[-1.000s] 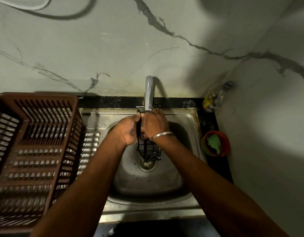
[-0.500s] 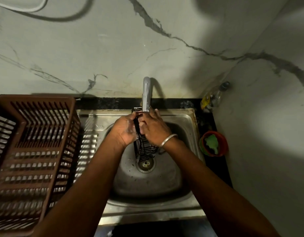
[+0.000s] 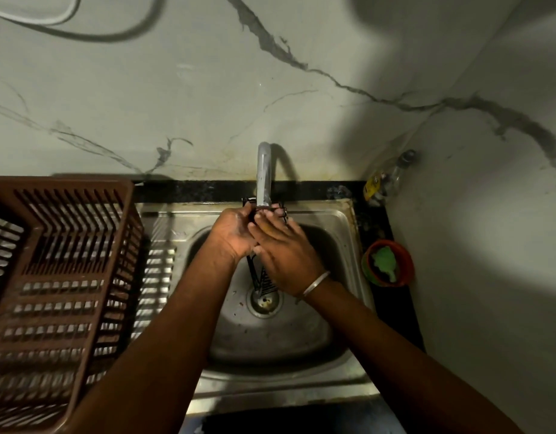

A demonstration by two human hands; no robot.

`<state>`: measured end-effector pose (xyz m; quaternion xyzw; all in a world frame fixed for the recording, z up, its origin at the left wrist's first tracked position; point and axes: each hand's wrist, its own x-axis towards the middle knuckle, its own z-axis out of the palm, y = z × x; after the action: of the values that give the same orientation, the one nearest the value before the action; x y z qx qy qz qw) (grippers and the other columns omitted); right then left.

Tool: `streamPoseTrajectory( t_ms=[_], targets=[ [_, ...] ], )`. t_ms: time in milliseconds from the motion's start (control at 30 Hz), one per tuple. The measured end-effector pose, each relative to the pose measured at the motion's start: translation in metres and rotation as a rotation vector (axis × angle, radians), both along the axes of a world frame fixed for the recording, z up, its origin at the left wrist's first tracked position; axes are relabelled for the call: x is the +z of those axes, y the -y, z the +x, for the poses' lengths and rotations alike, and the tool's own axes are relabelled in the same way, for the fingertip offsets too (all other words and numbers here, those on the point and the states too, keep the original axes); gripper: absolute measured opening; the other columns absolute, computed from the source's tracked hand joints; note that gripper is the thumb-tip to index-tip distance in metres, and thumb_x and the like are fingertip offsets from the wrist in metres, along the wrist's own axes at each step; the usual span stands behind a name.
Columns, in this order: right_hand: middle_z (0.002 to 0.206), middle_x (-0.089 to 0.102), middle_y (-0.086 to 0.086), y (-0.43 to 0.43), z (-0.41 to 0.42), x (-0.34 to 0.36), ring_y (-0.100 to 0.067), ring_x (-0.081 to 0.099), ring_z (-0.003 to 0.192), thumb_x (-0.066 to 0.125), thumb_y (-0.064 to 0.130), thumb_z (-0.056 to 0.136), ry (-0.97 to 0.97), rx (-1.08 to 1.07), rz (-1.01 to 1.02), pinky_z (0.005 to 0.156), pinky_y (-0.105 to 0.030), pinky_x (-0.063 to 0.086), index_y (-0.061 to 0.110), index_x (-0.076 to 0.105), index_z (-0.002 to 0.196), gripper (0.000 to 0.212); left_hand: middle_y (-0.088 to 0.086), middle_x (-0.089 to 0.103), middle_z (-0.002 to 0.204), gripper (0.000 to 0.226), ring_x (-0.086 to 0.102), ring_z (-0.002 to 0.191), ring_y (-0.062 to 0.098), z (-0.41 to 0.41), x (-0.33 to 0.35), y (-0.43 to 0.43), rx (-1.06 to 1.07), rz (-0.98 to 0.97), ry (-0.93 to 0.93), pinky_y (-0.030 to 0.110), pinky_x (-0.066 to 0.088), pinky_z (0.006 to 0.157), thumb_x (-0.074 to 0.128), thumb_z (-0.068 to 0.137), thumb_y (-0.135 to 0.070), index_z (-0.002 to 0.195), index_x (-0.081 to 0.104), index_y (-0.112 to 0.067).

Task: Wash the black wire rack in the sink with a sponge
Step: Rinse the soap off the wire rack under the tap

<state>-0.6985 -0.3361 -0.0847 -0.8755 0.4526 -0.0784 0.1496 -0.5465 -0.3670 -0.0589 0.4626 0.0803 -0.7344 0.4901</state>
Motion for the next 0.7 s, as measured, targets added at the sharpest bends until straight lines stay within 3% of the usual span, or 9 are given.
streamPoseTrajectory(
  t_ms=[67, 133, 233, 267, 333, 433, 500, 600, 700],
  targets=[
    [0.173, 0.022, 0.001, -0.004, -0.005, -0.004, -0.033, 0.012, 0.161, 0.028, 0.056, 0.103, 0.036, -0.053, 0.02, 0.127, -0.06, 0.018, 0.025, 0.033, 0.163, 0.068, 0.024, 0.076, 0.082, 0.044, 0.076, 0.074, 0.031, -0.003, 0.002, 0.003, 0.052, 0.016, 0.001, 0.037, 0.065, 0.063, 0.036, 0.115, -0.021, 0.102, 0.068, 0.005],
    [0.176, 0.01, -0.002, -0.008, -0.008, -0.011, -0.031, -0.004, 0.162, 0.039, 0.062, 0.097, 0.044, -0.039, 0.038, 0.129, -0.056, 0.013, 0.021, 0.021, 0.167, 0.083, 0.024, 0.074, 0.076, 0.042, 0.075, 0.064, 0.029, -0.004, 0.001, 0.007, 0.096, 0.04, -0.013, 0.038, 0.065, 0.056, 0.038, 0.115, -0.022, 0.108, 0.068, 0.006],
    [0.173, 0.019, -0.011, -0.003, -0.012, -0.011, -0.013, -0.018, 0.159, 0.061, 0.044, 0.098, 0.198, 0.068, 0.005, 0.132, -0.043, 0.007, 0.009, 0.03, 0.163, 0.08, 0.022, 0.072, 0.074, 0.042, 0.074, 0.06, 0.028, -0.005, 0.001, 0.008, 0.131, 0.039, 0.003, 0.037, 0.063, 0.05, 0.04, 0.115, -0.025, 0.112, 0.067, 0.006],
    [0.171, 0.024, -0.014, 0.001, -0.012, -0.011, -0.015, -0.01, 0.161, 0.063, 0.04, 0.099, 0.242, 0.095, 0.023, 0.132, -0.041, 0.007, 0.006, 0.035, 0.16, 0.075, 0.021, 0.072, 0.076, 0.042, 0.075, 0.06, 0.028, -0.006, -0.001, 0.006, 0.131, 0.014, 0.001, 0.038, 0.064, 0.052, 0.04, 0.116, -0.025, 0.11, 0.066, 0.007],
    [0.164, 0.038, -0.019, 0.013, -0.01, -0.005, -0.027, 0.021, 0.159, 0.059, 0.036, 0.099, 0.272, 0.107, 0.069, 0.131, -0.044, 0.017, 0.002, 0.046, 0.154, 0.066, 0.019, 0.072, 0.087, 0.033, 0.075, 0.069, 0.028, -0.006, -0.004, 0.003, 0.104, -0.025, -0.01, 0.038, 0.067, 0.063, 0.045, 0.114, -0.02, 0.114, 0.066, 0.005],
    [0.124, 0.072, -0.02, 0.024, -0.003, 0.011, -0.033, 0.066, 0.117, 0.055, 0.025, 0.095, 0.383, 0.053, 0.015, 0.107, -0.045, 0.051, 0.001, 0.073, 0.122, 0.04, 0.011, 0.068, 0.081, 0.025, 0.069, 0.06, 0.02, -0.007, -0.005, -0.003, 0.012, -0.03, 0.011, 0.028, 0.062, 0.057, 0.047, 0.11, -0.014, 0.098, 0.066, -0.005],
    [0.1, 0.076, -0.015, 0.03, 0.001, 0.019, -0.028, 0.071, 0.092, 0.059, 0.012, 0.093, 0.437, 0.009, 0.002, 0.092, -0.038, 0.058, 0.004, 0.078, 0.101, 0.022, 0.005, 0.064, 0.069, 0.032, 0.062, 0.054, 0.014, -0.015, -0.004, -0.008, -0.027, 0.014, -0.002, 0.022, 0.055, 0.048, 0.041, 0.111, -0.014, 0.088, 0.063, -0.01],
    [0.088, 0.073, -0.011, 0.039, 0.01, 0.016, -0.025, 0.068, 0.082, 0.068, 0.0, 0.086, 0.387, 0.007, 0.022, 0.08, -0.048, 0.061, 0.006, 0.077, 0.087, 0.011, 0.007, 0.062, 0.076, 0.032, 0.064, 0.062, 0.014, -0.022, -0.011, -0.014, 0.024, 0.046, -0.025, 0.021, 0.057, 0.05, 0.036, 0.11, -0.01, 0.093, 0.063, -0.007],
    [0.103, 0.073, -0.004, 0.036, 0.012, 0.008, -0.022, 0.064, 0.099, 0.06, 0.023, 0.089, 0.359, 0.028, -0.037, 0.097, -0.046, 0.051, 0.014, 0.076, 0.1, 0.022, 0.012, 0.064, 0.09, 0.034, 0.068, 0.08, 0.019, -0.015, -0.01, -0.013, 0.1, -0.002, -0.108, 0.024, 0.059, 0.074, 0.033, 0.111, -0.012, 0.101, 0.064, -0.002]
  ],
)
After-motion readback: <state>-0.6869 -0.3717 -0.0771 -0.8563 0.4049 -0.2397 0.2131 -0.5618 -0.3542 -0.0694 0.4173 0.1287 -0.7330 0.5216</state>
